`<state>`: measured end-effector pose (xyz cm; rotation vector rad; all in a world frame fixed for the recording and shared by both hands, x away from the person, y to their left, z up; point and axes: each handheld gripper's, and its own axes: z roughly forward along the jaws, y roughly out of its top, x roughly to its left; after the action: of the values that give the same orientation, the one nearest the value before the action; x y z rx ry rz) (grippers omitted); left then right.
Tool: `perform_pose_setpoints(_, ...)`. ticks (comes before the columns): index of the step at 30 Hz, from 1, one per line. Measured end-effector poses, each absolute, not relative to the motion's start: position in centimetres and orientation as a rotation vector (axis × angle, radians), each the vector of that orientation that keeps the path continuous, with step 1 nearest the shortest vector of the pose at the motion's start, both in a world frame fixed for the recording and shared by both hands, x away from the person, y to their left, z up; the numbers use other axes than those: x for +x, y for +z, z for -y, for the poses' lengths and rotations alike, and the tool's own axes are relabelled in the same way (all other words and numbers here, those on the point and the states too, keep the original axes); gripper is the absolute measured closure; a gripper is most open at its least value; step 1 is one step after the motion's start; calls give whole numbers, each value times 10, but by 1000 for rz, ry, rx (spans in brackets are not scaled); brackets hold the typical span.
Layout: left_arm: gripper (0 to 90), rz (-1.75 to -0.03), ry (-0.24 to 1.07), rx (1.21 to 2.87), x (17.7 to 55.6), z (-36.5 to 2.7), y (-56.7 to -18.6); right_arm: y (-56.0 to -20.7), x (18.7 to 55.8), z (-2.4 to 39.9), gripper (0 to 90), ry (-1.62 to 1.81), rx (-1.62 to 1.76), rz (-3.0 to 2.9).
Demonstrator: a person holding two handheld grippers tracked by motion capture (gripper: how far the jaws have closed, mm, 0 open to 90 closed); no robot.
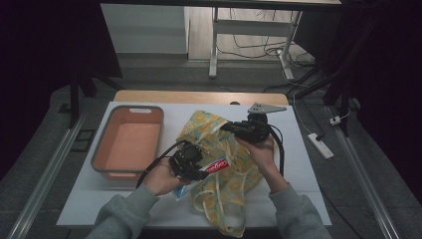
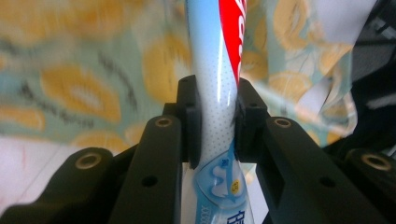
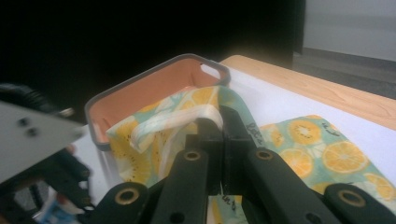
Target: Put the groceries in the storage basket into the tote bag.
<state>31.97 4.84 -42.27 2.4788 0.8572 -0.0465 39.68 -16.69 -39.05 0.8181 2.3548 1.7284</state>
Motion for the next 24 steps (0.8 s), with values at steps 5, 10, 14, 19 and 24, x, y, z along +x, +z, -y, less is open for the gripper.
perform_pose_setpoints(5,752,-935,-76,2375,339,-38,-428,-388,390,164,883,1766,814,-2346)
perform_pose_setpoints(10,751,-962,-85,2353,349,-33,-433,-388,390,164,883,1780,814,-2351)
perform_pose_setpoints(14,752,-983,-77,2370,349,-41,-441,-386,391,173,883,1711,829,-2319)
perform_pose_setpoints(19,752,-1045,-71,2324,355,-51,-447,-384,390,183,884,1778,888,-2302)
perform_pose_setpoints(24,751,-1042,-100,2236,362,-41,-444,-383,375,168,883,1787,821,-2351)
